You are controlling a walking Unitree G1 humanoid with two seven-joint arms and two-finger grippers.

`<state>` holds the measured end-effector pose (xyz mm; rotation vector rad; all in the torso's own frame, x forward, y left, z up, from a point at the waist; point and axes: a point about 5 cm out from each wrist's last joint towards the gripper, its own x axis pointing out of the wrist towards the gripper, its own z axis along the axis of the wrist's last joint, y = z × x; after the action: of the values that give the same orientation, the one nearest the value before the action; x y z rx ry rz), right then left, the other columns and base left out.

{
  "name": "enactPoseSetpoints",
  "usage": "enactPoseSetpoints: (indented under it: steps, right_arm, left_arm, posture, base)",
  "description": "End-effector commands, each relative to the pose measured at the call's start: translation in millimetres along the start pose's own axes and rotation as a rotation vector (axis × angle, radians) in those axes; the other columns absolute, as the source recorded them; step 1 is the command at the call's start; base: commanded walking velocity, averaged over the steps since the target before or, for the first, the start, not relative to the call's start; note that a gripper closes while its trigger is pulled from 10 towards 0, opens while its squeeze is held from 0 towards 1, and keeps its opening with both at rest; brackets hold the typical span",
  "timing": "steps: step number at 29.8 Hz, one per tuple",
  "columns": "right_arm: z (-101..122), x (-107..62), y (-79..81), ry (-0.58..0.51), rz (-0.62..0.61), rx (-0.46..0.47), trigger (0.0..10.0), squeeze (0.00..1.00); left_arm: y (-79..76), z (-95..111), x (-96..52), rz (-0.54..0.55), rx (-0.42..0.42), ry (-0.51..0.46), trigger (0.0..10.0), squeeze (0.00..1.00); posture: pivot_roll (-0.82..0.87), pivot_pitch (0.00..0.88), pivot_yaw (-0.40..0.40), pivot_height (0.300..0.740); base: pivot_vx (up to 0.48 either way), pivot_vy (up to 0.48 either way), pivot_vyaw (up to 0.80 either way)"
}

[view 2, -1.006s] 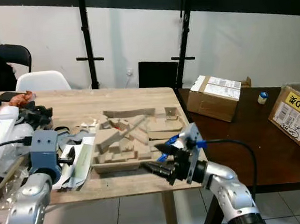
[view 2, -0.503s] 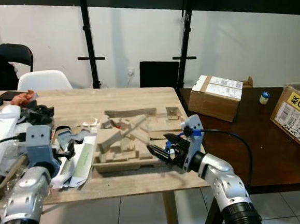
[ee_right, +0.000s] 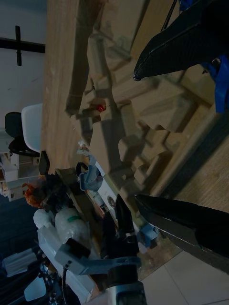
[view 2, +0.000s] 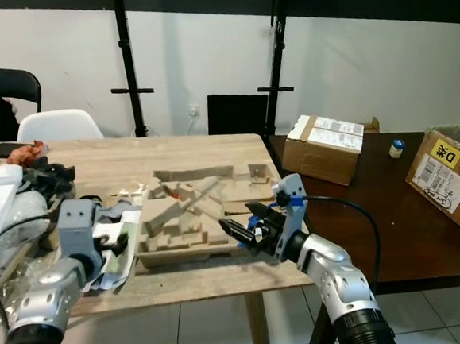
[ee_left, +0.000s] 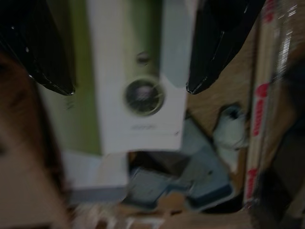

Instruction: Picking trash to rubbish bin

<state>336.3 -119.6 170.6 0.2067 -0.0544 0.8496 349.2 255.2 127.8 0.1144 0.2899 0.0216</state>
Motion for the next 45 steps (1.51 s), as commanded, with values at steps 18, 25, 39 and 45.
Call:
enactPoseSetpoints:
  steps: [18, 25, 39, 45]
  right_arm:
    - [1, -0.7, -0.7, 0.001, -0.007, -0.01, 10.0, 0.0]
    - [1, -0.6, -0.5, 0.004, -0.005, -0.013, 10.0, 0.0]
    - [0, 0.6, -1.2, 0.006, -0.01, -0.016, 10.0, 0.0]
    - [1, 1.0, -2.0, 0.001, -0.015, -0.014, 10.0, 0.0]
  left_arm:
    - [-18.9, -23, 6.3, -0.061, 0.103, 0.078, 0.0, 0.0]
    - [-16.8, -22, 7.4, -0.041, 0.069, 0.061, 0.0, 0.0]
    - [9.2, 7, 4.5, 0.074, -0.08, -0.125, 0.0, 0.0]
    - [31.0, 39, -2.8, 0.09, -0.268, -0.309, 0.0, 0.0]
  posture:
    - [0.06, 0.017, -0.087, 0.74]
    - [0.06, 0.018, -0.086, 0.74]
    - [0.06, 0.018, -0.087, 0.74]
    - [0.06, 0.018, -0.087, 0.74]
  base:
    - [0.0, 0.0, 0.0]
    - [0.0, 0.0, 0.0]
    - [0.0, 0.0, 0.0]
    - [0.0, 0.0, 0.0]
